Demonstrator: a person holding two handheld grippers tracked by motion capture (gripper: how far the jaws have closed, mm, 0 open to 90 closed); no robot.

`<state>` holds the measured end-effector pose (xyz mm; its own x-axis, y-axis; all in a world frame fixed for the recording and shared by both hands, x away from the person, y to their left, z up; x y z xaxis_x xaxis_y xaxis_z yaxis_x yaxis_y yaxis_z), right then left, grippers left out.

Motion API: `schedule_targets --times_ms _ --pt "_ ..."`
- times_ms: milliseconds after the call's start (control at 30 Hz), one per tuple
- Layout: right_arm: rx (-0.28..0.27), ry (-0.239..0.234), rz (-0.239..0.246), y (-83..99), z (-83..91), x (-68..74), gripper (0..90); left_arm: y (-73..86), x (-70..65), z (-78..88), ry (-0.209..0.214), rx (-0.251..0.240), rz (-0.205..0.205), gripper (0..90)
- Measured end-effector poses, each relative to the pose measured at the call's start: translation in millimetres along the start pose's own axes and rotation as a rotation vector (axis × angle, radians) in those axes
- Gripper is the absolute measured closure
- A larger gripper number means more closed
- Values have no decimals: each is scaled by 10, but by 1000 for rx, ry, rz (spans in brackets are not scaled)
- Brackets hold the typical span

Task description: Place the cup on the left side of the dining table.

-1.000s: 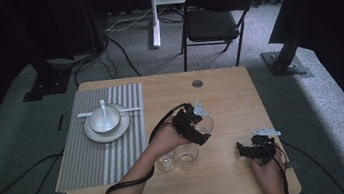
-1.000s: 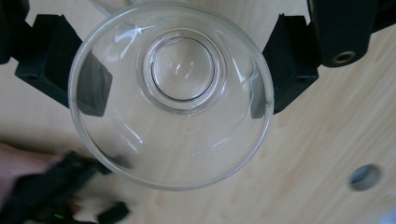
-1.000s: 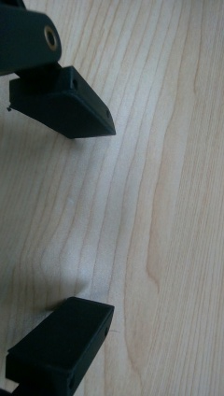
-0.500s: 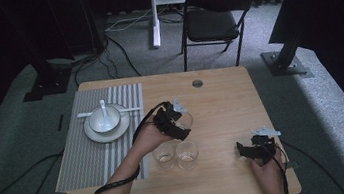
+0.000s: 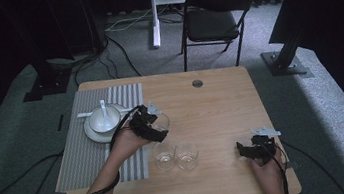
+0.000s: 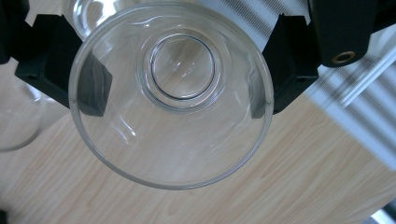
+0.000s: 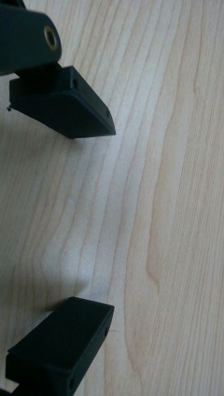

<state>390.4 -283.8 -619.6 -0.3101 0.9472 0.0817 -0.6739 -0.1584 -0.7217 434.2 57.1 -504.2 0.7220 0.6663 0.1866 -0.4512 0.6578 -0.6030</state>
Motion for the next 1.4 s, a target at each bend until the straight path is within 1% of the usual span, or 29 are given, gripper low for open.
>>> schedule_targets --times_ms 67,133,200,433,467,500,533,600,667,733,800,833,867,933,1000,1067,1100,1133,1233,1267,1333,1400 --pt "0 0 0 0 0 0 121 83 69 38 -6 5 19 191" --pt "-1 0 1 -1 0 -1 121 154 125 71 -20 12 25 191" --pt "-1 0 1 -1 0 -1 121 213 181 109 -31 11 41 191" --pt "0 0 0 -1 0 0 121 425 313 226 -48 9 72 191" --pt "0 0 0 -1 0 0 121 425 313 226 -48 9 72 191" --pt "0 0 0 0 0 0 121 480 327 234 -43 17 81 191" --pt "0 0 0 0 0 0 121 480 327 234 -43 17 81 191" --pt "-1 0 -2 -1 -1 1 121 543 360 239 -52 24 87 191" --pt "0 0 0 0 0 0 121 589 377 249 -58 25 89 191" --pt "0 0 0 0 0 0 121 642 389 263 -57 21 103 191" --pt "0 0 0 0 0 0 121 687 397 269 -60 20 109 191" --pt "0 0 0 0 0 0 121 687 397 269 -60 20 109 191" --pt "0 0 0 0 0 0 121 746 417 276 -61 24 117 191" --pt "0 0 0 0 0 0 121 810 440 281 -57 28 131 191" --pt "0 0 0 0 0 0 121 859 458 273 -58 30 143 191" --pt "0 0 0 0 0 0 121 878 463 269 -58 35 144 191" --pt "0 0 0 0 0 0 121 930 466 257 -53 41 150 191" --pt "0 0 0 0 0 0 121 930 466 257 -53 41 150 191" --pt "0 0 0 0 0 0 121 1011 475 222 -48 46 168 190" --pt "0 0 0 0 0 0 121 1029 480 217 -48 51 170 190" --pt "0 0 0 0 0 0 121 1073 496 208 -64 64 162 190" --pt "0 0 0 0 0 0 121 1096 506 211 -62 62 168 191"
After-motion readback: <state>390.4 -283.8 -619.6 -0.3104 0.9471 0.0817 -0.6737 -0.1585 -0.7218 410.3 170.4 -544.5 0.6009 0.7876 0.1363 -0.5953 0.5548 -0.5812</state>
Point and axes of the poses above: each handheld gripper's, and its own axes: z roughly backward along the jaws, y roughly out of its underside, x roughly to its left, the point moved 10 cm from there along -z, roughly forward along the jaws, and after that the axes turned 6 degrees about -y, right-handed, at the moved point
